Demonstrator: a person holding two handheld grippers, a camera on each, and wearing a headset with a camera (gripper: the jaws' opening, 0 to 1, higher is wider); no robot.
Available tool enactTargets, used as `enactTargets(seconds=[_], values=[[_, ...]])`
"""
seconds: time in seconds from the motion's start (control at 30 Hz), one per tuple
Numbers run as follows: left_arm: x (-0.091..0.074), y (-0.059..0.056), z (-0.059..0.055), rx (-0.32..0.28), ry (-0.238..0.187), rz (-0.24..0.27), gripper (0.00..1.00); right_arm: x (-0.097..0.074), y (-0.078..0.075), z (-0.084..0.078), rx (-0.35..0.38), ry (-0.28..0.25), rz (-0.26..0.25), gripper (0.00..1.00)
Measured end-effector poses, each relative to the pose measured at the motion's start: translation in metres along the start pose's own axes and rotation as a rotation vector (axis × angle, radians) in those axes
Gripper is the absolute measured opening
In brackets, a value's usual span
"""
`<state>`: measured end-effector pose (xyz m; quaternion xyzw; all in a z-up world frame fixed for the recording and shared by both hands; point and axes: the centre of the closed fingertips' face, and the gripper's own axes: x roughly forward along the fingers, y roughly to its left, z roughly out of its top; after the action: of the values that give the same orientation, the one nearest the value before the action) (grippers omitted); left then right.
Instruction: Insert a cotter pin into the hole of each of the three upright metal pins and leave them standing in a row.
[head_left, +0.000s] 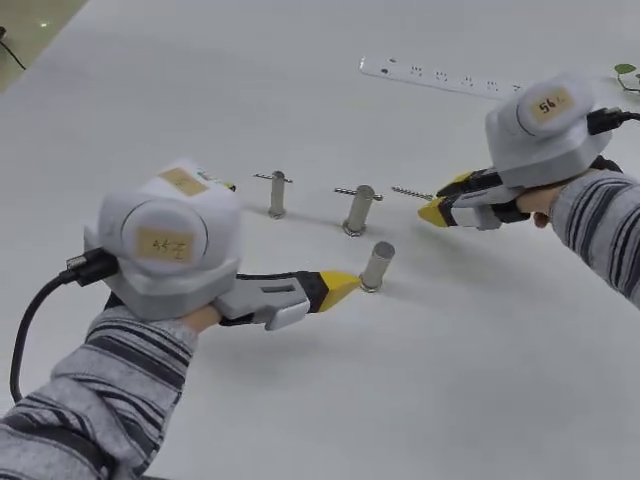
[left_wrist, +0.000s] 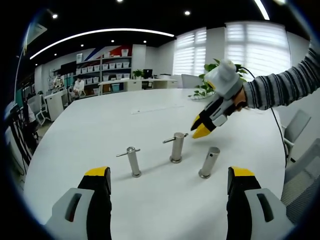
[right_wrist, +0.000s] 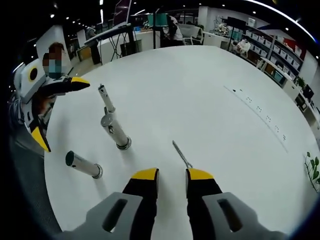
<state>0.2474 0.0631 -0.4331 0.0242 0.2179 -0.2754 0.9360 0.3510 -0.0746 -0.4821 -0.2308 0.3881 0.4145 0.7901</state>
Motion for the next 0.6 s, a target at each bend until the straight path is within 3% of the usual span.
enactTargets(seconds=[0.2, 0.33, 0.37, 0.6], values=[[0.000, 0.001, 0.000, 0.001, -0.002, 0.000, 0.96, 0.007, -0.007, 0.001, 0.011, 0.001, 0.005, 0.14], [0.001, 0.001, -0.001, 0.001, 0.003, 0.000, 0.96, 0.017, -0.023, 0.005, 0.045, -0.001, 0.017, 0.14], [0.001, 0.002, -0.002, 0.001, 0.005, 0.001, 0.96, 0.016, -0.018, 0.002, 0.050, 0.000, 0.023, 0.13], [0.001, 0.001, -0.002, 0.002, 0.010, -0.004, 0.95, 0.019, -0.020, -0.001, 0.021, 0.043, 0.050, 0.07]])
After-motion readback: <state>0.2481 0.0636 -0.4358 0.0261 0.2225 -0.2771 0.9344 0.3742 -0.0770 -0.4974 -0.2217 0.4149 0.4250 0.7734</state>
